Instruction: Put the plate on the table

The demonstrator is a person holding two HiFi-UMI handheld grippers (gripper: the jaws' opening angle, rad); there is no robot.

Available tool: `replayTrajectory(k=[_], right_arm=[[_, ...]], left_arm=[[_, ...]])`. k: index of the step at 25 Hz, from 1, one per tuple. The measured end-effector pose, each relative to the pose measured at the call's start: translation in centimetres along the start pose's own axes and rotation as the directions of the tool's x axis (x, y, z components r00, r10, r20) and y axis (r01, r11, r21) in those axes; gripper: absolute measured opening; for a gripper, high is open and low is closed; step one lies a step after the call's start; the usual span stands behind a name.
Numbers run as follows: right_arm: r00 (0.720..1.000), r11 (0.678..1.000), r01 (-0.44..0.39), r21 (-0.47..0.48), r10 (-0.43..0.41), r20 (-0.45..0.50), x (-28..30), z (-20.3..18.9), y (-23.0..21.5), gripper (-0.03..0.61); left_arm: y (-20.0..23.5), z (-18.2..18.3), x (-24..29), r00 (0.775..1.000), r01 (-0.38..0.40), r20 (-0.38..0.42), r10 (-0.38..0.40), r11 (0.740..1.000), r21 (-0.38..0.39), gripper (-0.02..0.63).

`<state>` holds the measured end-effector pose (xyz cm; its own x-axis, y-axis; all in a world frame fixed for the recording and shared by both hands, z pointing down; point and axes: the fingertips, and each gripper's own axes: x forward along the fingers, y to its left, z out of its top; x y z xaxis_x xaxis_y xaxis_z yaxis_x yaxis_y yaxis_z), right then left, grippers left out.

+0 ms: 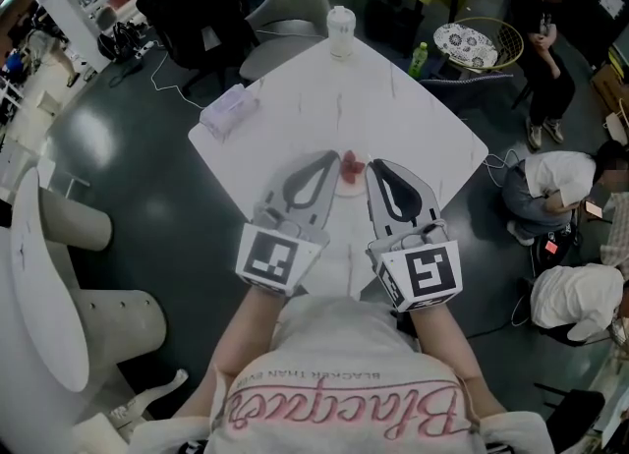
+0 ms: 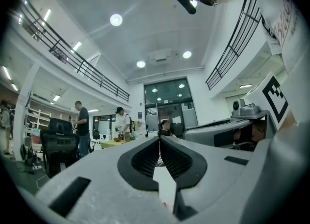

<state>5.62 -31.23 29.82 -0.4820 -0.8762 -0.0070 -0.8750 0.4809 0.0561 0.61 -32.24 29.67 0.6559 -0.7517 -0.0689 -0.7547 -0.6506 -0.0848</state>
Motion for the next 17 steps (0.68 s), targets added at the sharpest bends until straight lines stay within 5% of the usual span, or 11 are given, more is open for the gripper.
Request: replayTrajectory(k=[17], right_arm=[[1.0, 1.0, -0.008, -0.01, 0.008, 0.011, -0.29, 0.14, 0.12, 0.02]], left_arm=[[-0.64, 0.53, 0.24, 1.0, 0.006, 0.023, -0.006, 1.0, 0.02, 0.005]])
